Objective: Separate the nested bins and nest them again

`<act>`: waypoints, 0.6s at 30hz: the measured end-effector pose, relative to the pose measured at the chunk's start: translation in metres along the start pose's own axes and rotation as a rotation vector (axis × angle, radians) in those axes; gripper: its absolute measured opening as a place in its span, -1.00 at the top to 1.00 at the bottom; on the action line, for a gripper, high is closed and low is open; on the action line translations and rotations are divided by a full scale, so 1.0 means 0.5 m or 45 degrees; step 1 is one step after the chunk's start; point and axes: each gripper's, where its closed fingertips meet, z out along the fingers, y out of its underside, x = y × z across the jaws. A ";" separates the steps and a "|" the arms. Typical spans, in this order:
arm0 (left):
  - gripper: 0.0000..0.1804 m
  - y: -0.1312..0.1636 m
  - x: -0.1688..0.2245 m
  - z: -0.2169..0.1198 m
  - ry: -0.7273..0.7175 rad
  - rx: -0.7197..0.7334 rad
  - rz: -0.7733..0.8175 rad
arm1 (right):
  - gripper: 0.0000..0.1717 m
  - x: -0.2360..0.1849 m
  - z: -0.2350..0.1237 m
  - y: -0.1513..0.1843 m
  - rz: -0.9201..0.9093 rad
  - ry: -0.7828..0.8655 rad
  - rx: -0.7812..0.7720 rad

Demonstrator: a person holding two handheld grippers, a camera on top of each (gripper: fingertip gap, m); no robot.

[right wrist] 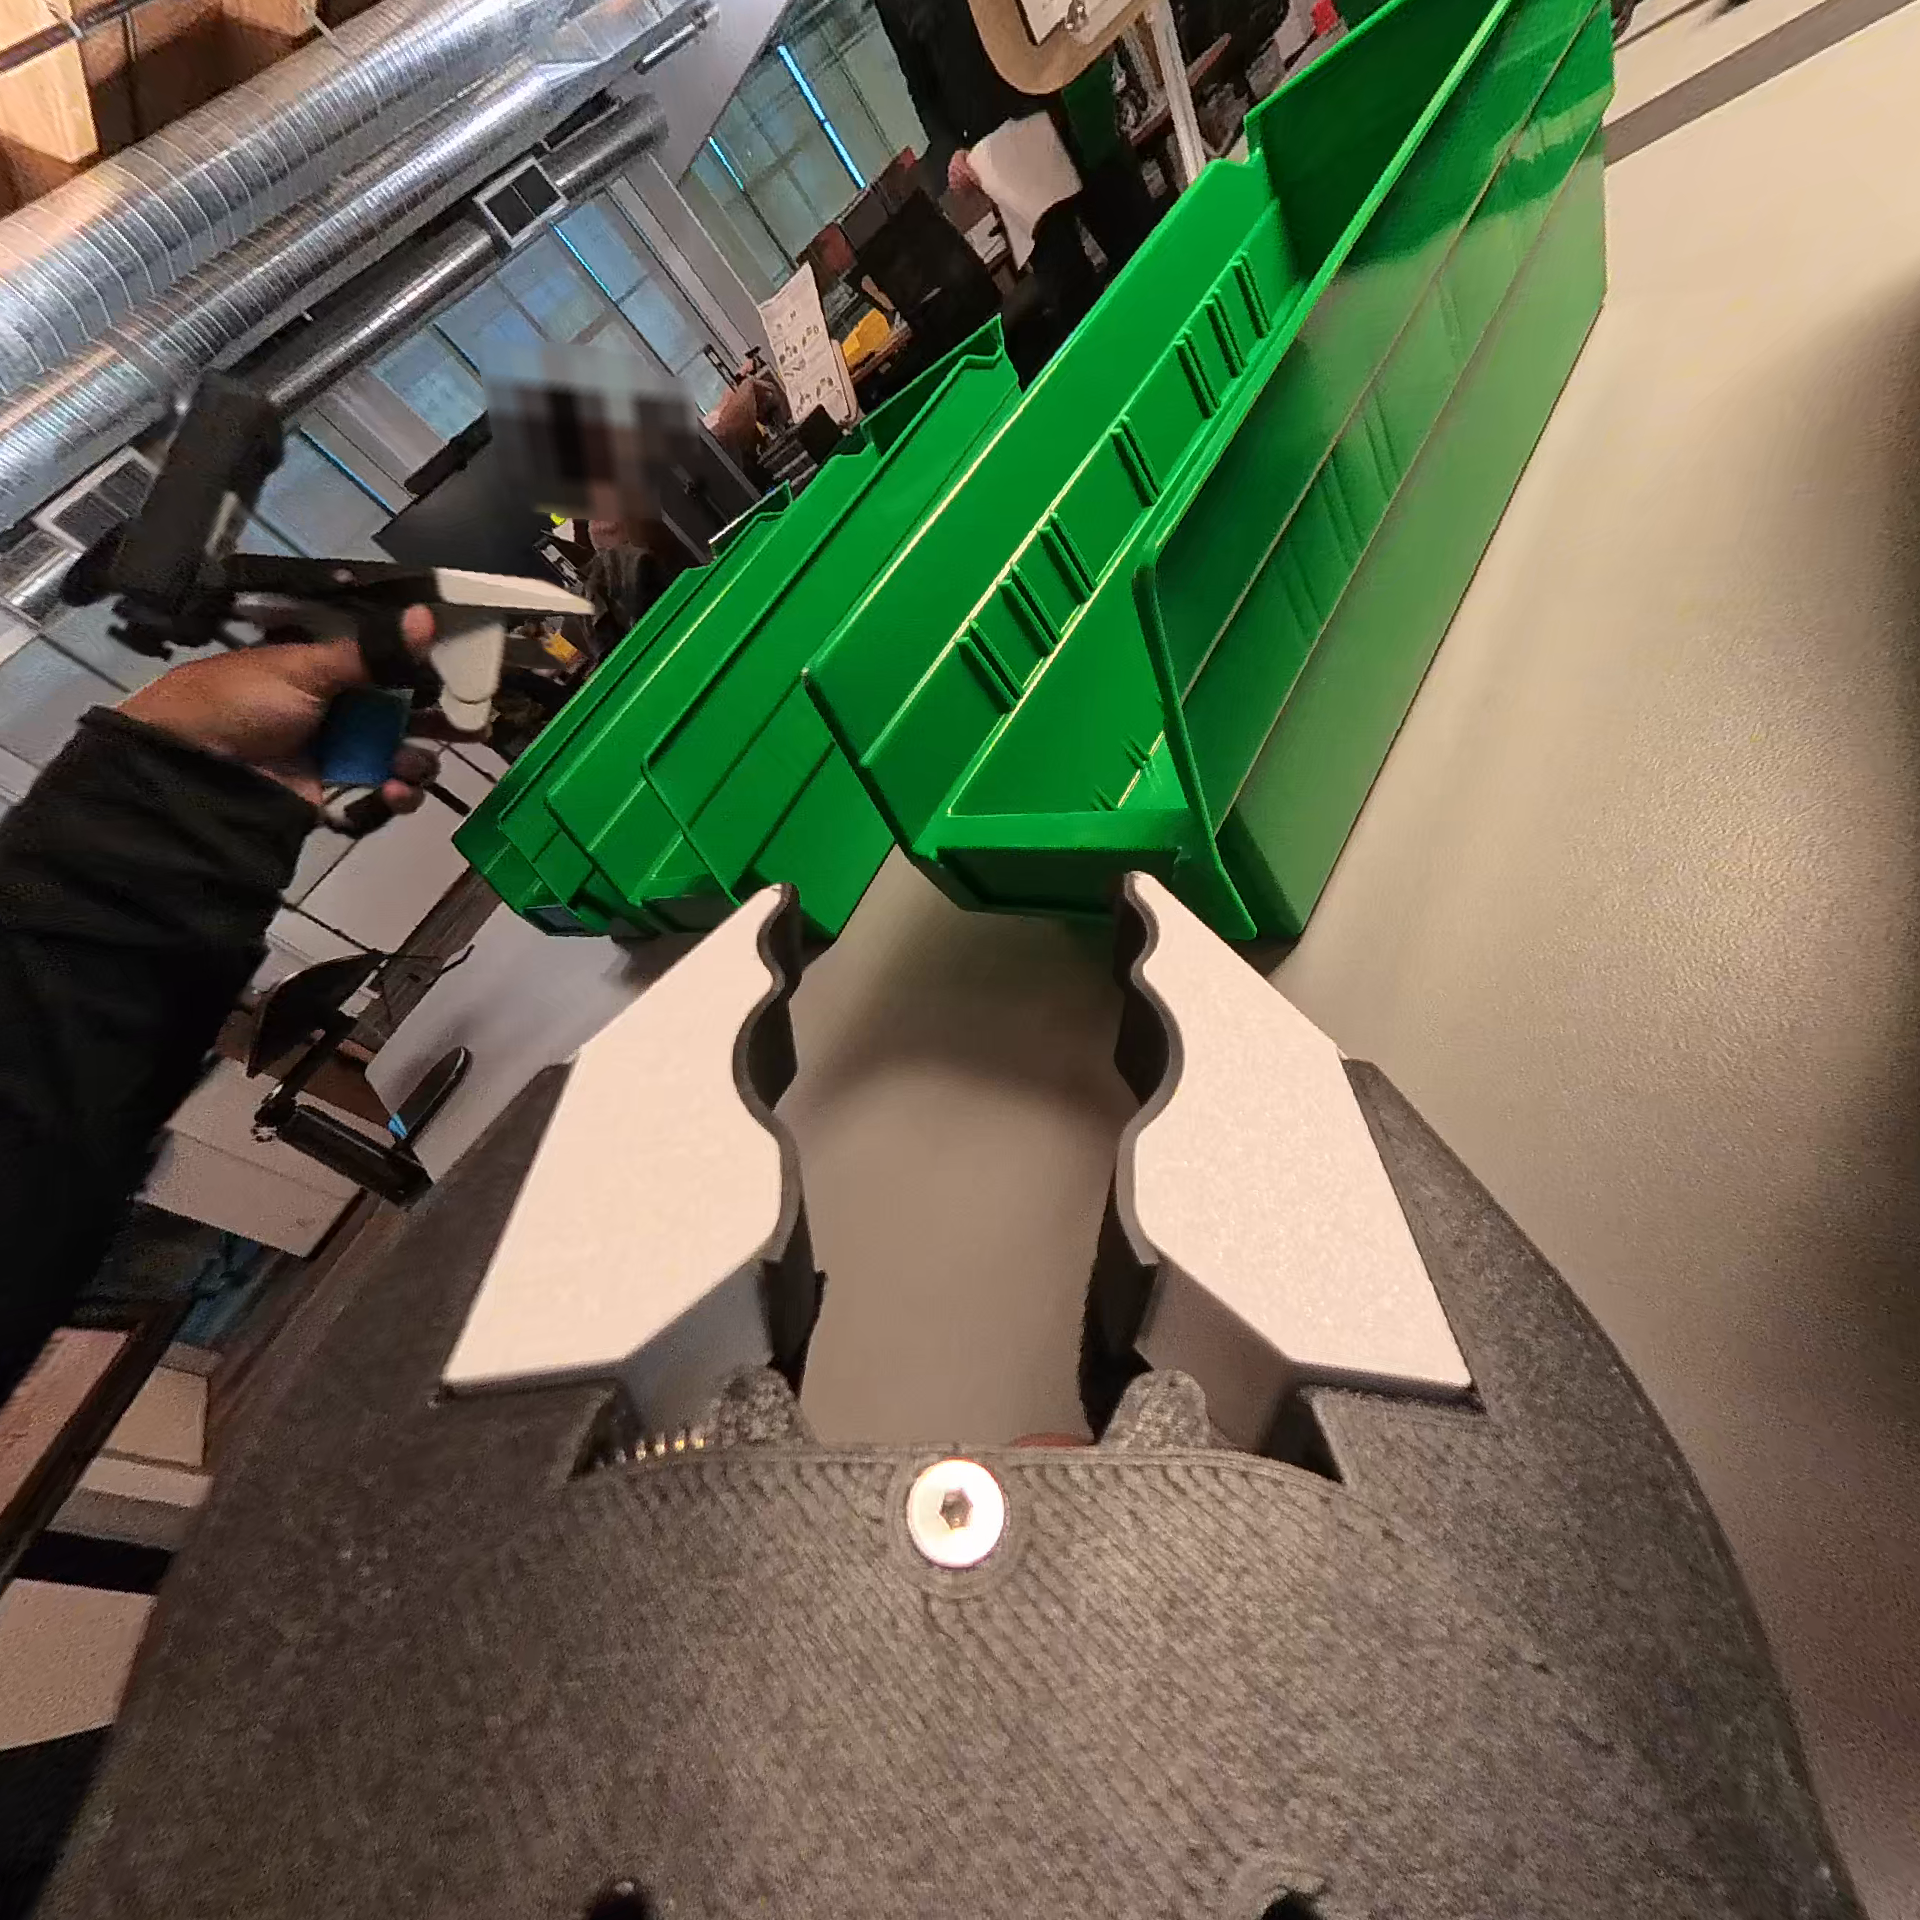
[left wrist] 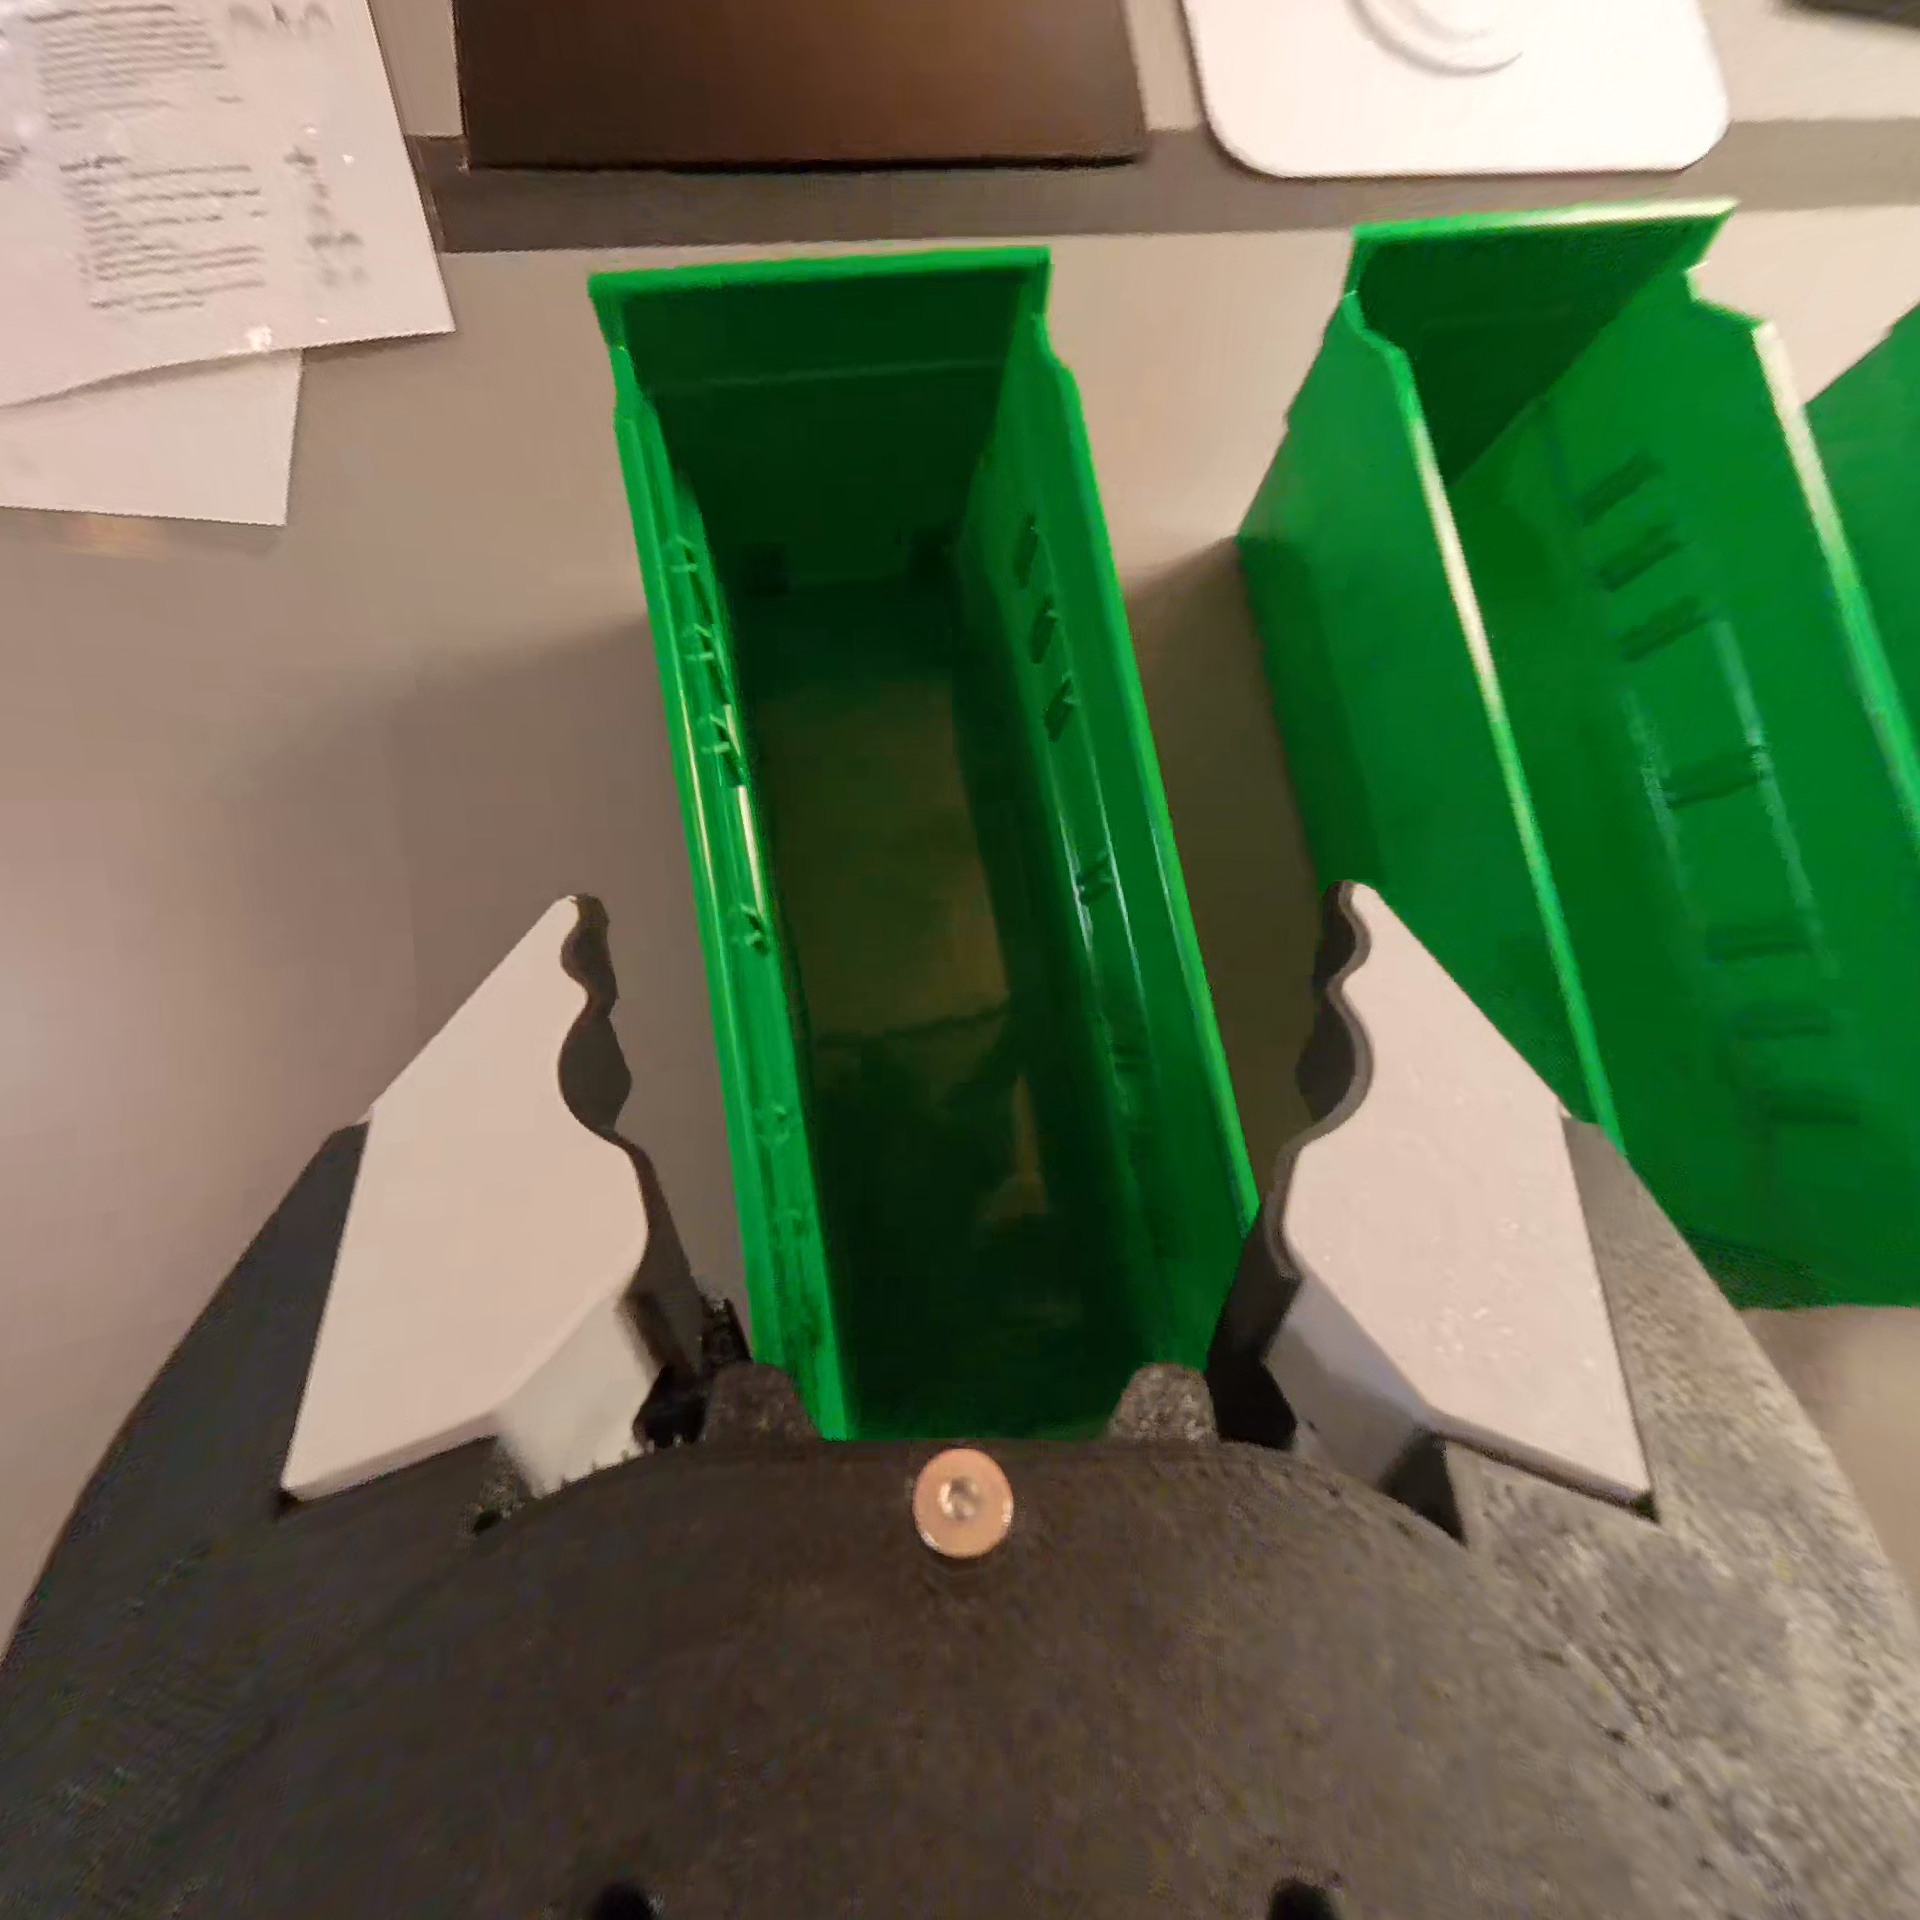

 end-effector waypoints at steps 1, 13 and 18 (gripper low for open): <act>-0.47 -0.001 0.001 0.010 -0.027 -0.031 0.023 | 0.28 0.001 0.001 0.000 0.012 -0.009 -0.004; -0.42 0.051 0.002 0.080 -0.155 -0.321 0.101 | 0.31 -0.002 -0.008 -0.011 0.118 -0.119 0.035; -0.38 0.052 0.004 0.079 -0.166 -0.344 0.118 | 0.32 -0.003 -0.012 -0.014 0.128 -0.135 0.050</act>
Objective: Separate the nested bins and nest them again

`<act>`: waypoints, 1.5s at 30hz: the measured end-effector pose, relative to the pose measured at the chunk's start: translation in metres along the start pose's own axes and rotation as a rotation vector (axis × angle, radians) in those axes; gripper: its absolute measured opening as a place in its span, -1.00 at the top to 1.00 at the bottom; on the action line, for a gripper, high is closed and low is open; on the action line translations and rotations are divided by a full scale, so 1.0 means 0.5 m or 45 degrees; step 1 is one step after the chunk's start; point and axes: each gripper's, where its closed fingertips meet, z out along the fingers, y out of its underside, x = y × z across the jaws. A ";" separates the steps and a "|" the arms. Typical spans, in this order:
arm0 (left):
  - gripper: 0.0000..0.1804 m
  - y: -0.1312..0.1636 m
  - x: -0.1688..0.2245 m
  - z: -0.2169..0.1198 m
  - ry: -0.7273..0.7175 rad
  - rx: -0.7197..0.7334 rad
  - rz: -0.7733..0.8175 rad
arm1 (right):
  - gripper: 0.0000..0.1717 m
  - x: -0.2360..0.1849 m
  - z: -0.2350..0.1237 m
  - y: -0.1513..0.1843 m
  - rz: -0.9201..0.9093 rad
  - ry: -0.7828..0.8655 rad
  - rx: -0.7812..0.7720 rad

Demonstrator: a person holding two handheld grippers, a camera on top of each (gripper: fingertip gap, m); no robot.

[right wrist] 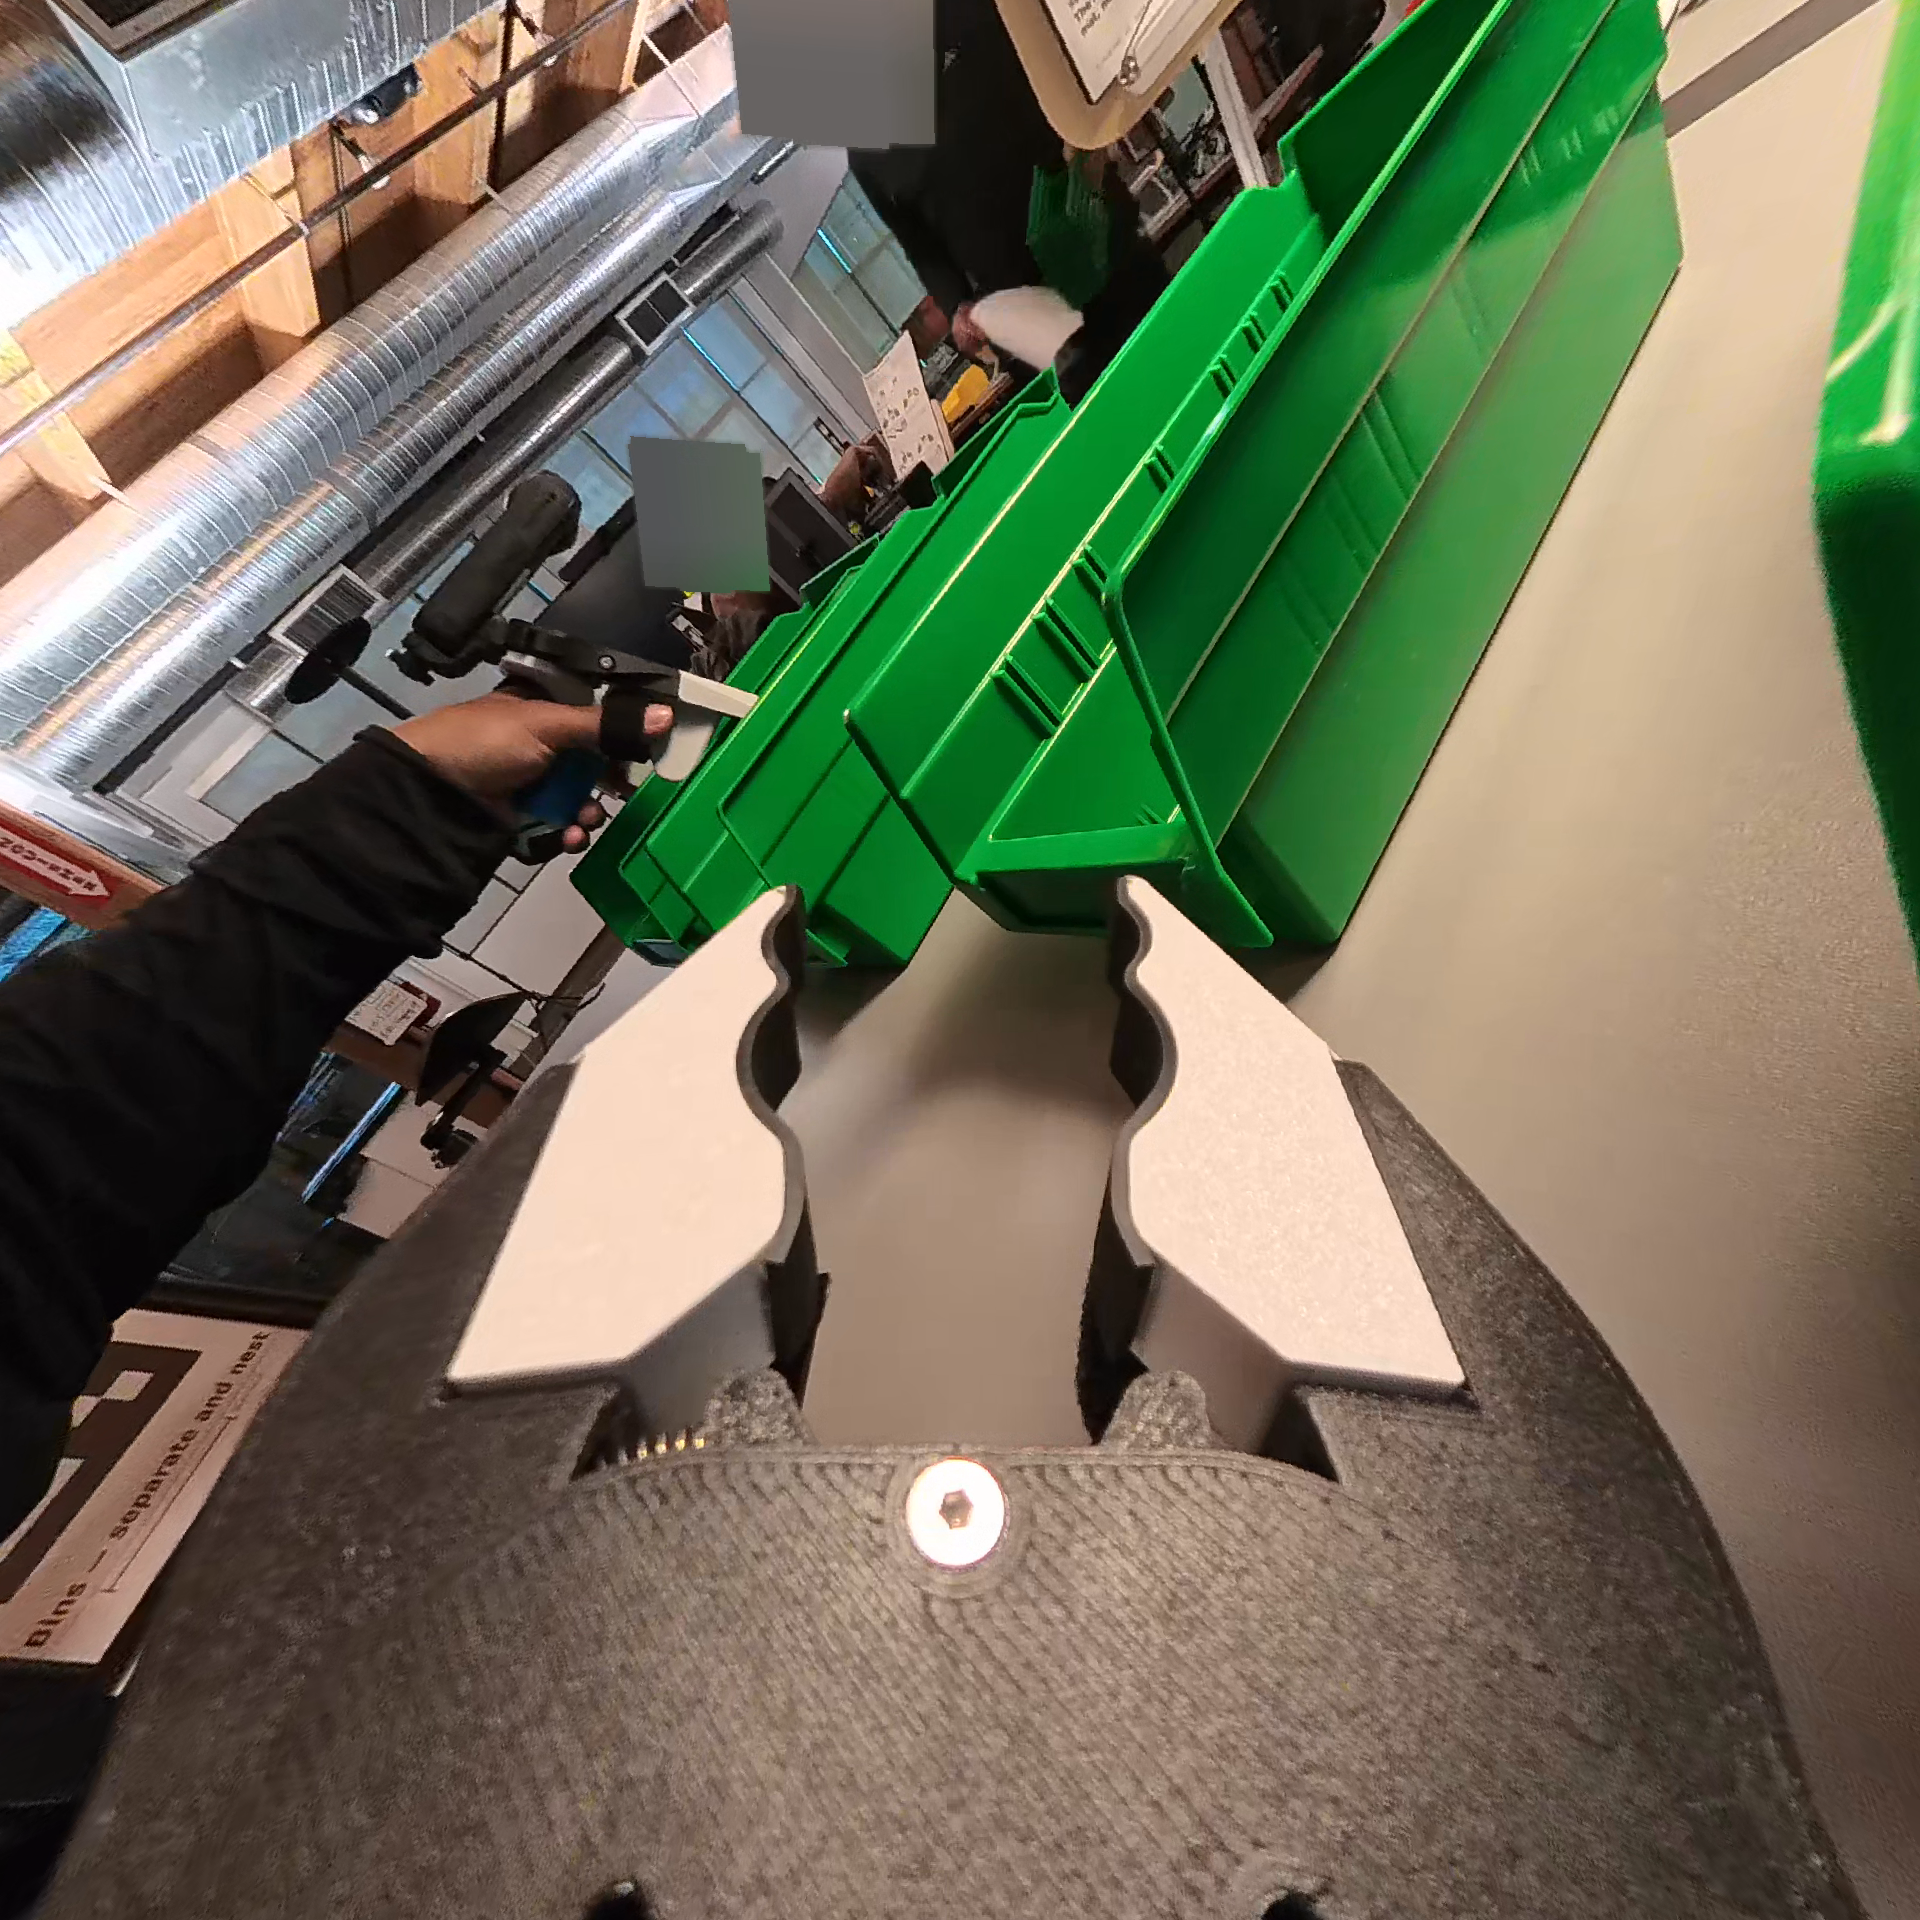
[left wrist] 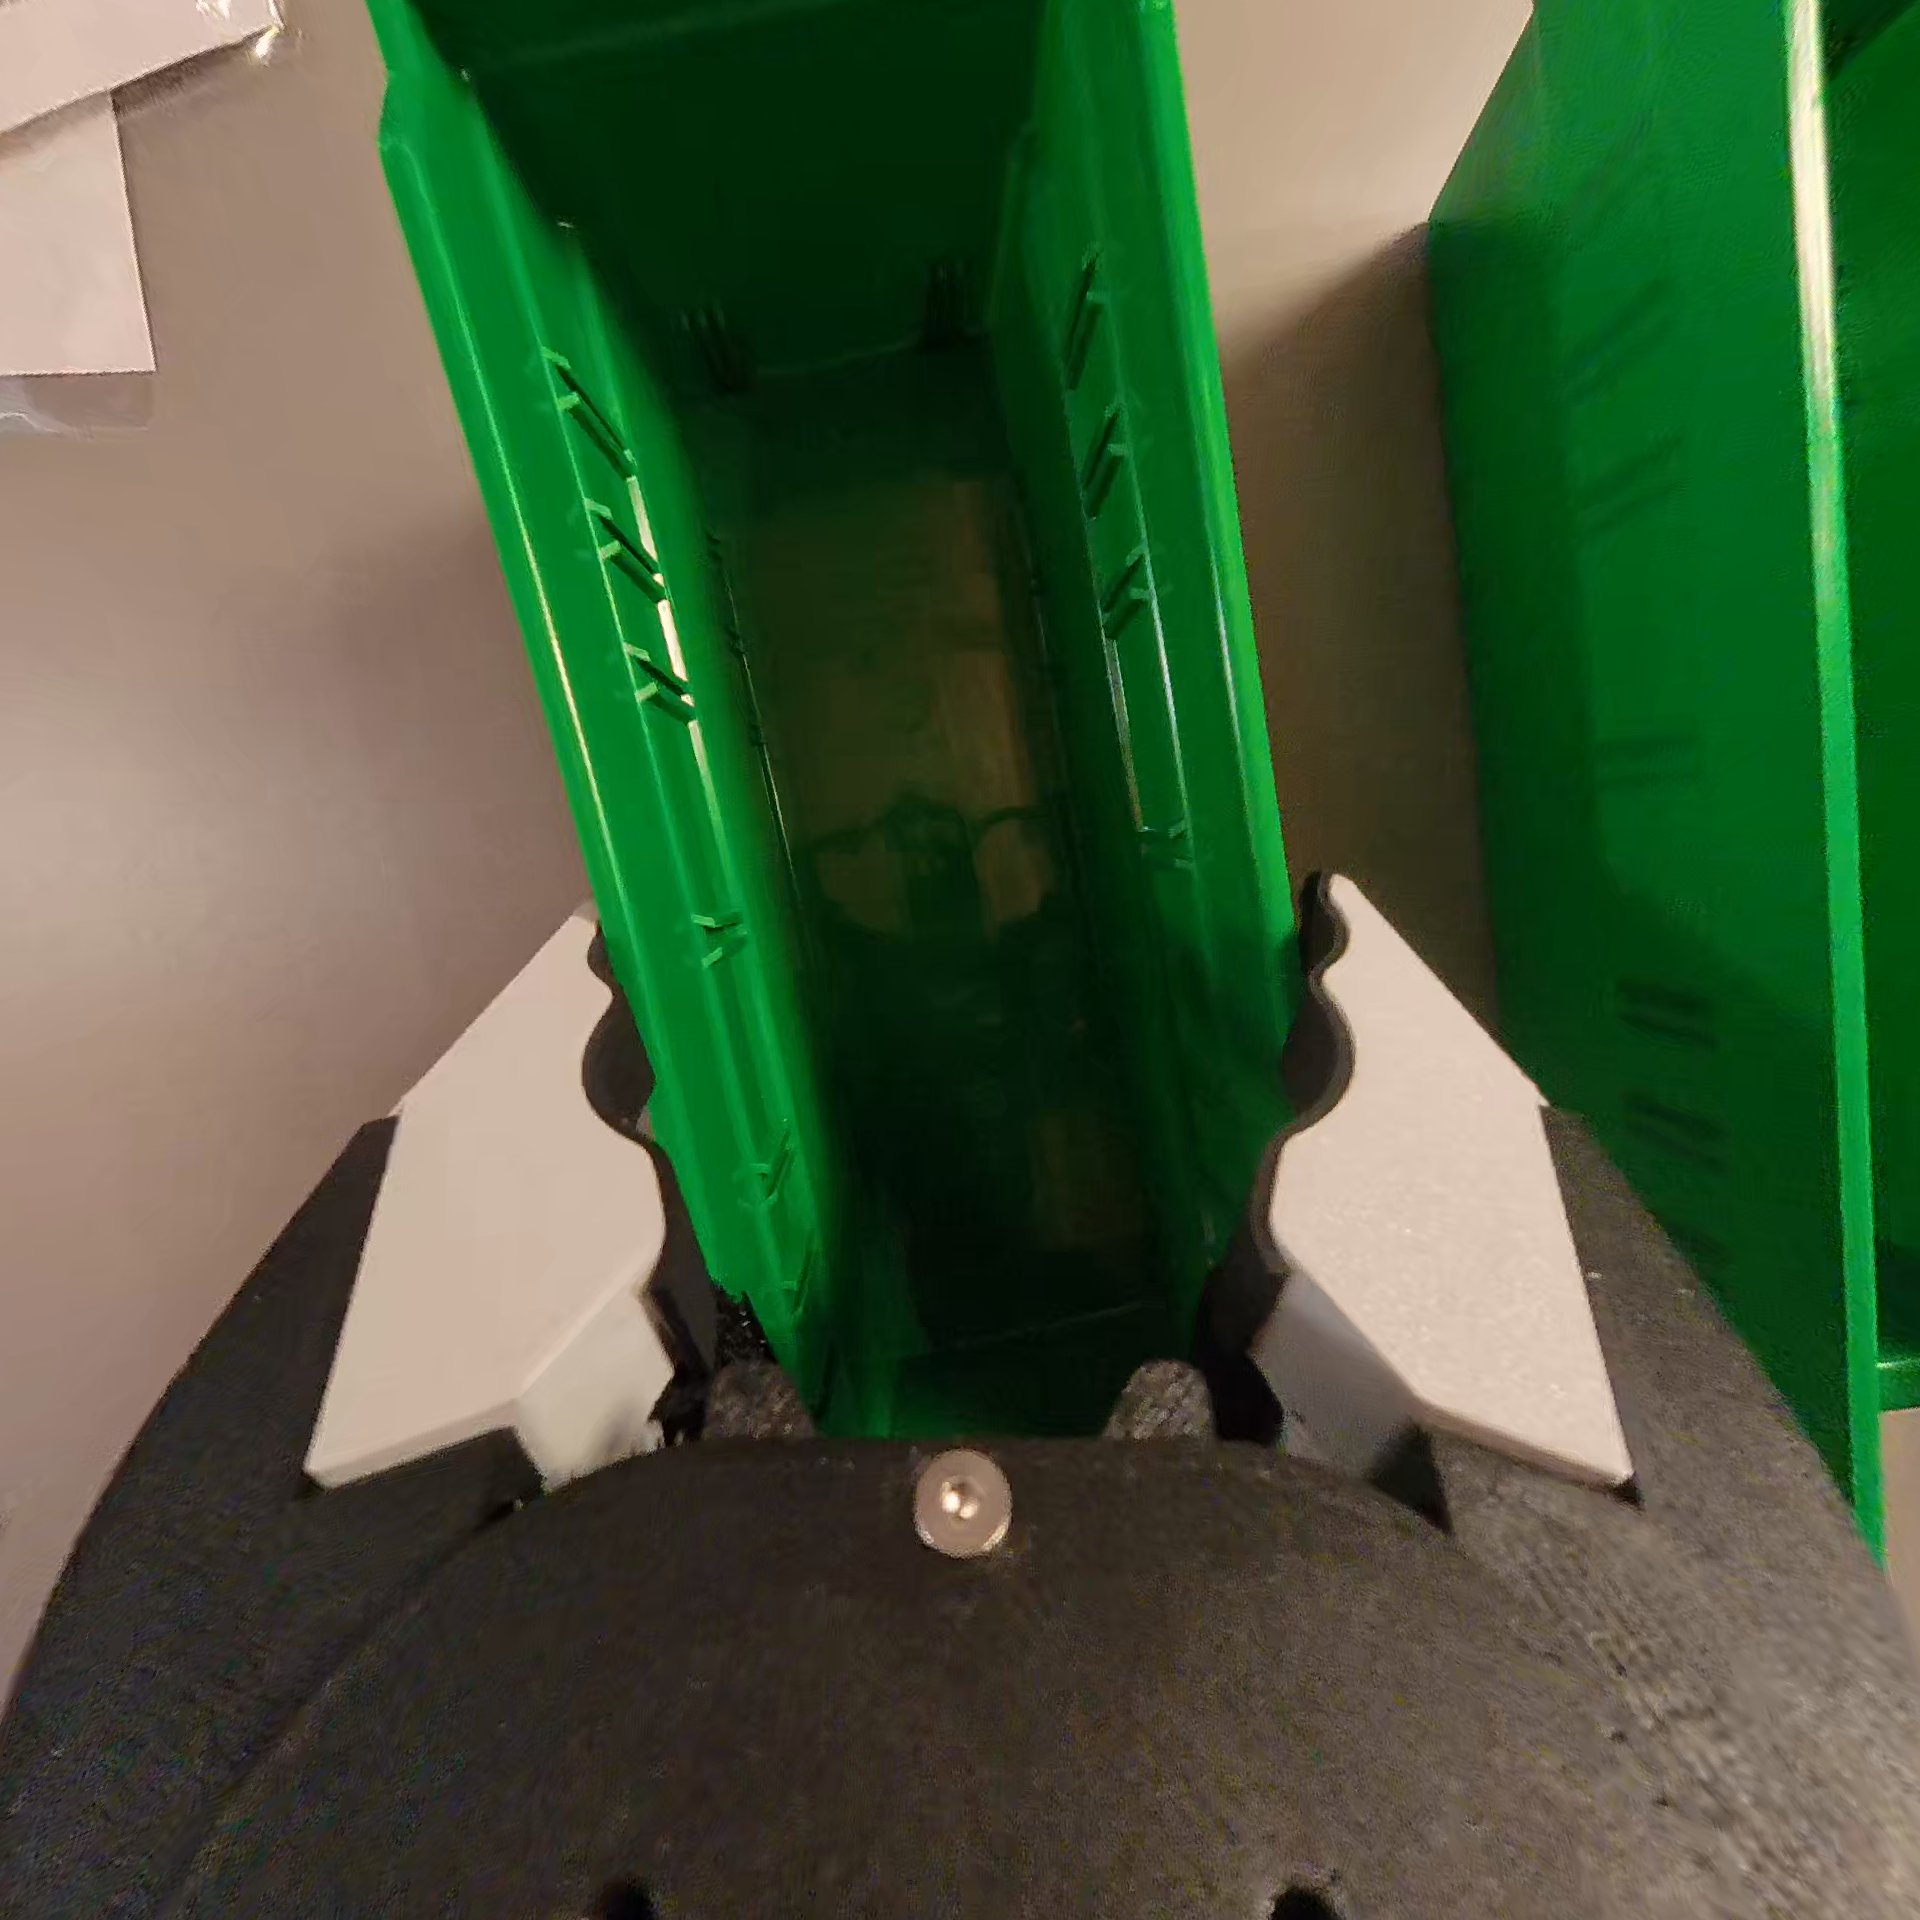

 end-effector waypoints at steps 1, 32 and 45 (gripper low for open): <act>-0.39 0.000 -0.001 -0.002 -0.019 -0.005 0.016 | 0.32 -0.001 0.000 0.000 0.000 -0.002 0.001; -0.34 -0.023 -0.002 -0.016 -0.097 0.000 0.088 | 0.34 -0.004 -0.003 -0.001 0.023 -0.035 0.006; -0.50 -0.007 0.021 0.006 -0.014 -0.052 0.029 | 0.35 -0.004 -0.003 -0.001 0.027 -0.038 0.005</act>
